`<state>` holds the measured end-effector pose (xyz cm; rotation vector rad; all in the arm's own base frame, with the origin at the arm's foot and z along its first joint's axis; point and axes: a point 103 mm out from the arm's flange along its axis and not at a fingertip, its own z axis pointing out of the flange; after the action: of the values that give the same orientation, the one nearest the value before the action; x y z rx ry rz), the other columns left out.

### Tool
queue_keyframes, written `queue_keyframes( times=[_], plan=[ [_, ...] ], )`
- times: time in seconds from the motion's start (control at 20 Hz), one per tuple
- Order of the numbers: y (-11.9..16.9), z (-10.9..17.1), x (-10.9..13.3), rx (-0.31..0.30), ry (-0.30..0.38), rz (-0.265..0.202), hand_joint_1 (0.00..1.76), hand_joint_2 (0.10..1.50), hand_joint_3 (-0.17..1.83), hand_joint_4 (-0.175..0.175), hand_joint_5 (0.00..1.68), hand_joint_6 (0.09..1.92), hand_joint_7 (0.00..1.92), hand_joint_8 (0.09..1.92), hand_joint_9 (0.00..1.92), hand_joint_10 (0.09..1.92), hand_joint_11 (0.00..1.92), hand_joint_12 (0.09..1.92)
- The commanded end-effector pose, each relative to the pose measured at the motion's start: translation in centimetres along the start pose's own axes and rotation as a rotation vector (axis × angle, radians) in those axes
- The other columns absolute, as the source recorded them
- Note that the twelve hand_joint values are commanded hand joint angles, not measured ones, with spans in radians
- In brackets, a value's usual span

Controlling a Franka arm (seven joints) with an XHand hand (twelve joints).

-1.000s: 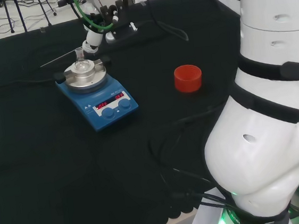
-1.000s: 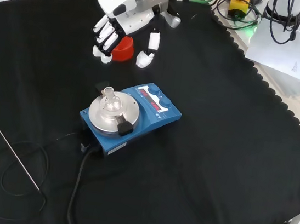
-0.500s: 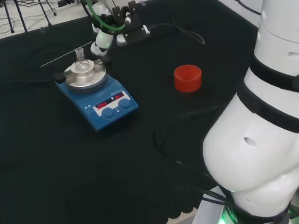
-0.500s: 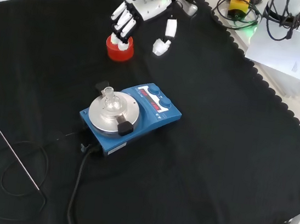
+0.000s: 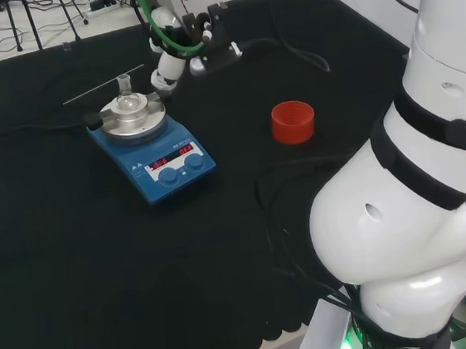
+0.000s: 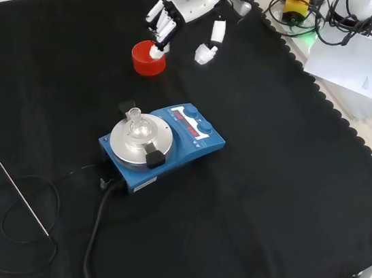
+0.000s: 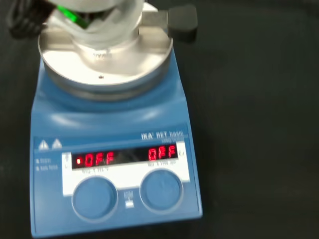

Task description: Turn on the heater.

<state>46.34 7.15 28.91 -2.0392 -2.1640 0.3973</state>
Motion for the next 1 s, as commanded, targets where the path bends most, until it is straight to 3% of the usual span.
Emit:
queue_keyframes(
  times=[0.05,0.55,1.0],
  plan=[
    [-3.9,2.7,-2.5,0.07,-0.03,0.039,0.91,0.64,0.63,-0.049,0.42,0.18,0.89,0.71,0.99,0.59,0.51,1.28],
    [-5.9,4.4,-2.4,0.114,-0.041,0.027,0.99,0.65,0.67,-0.061,0.42,0.1,1.12,0.81,1.28,0.59,0.85,1.11],
    [-7.2,5.3,-1.5,0.138,-0.071,0.012,1.05,0.68,0.66,-0.078,0.41,0.09,1.27,1.0,1.45,0.76,1.22,0.89]
  ],
)
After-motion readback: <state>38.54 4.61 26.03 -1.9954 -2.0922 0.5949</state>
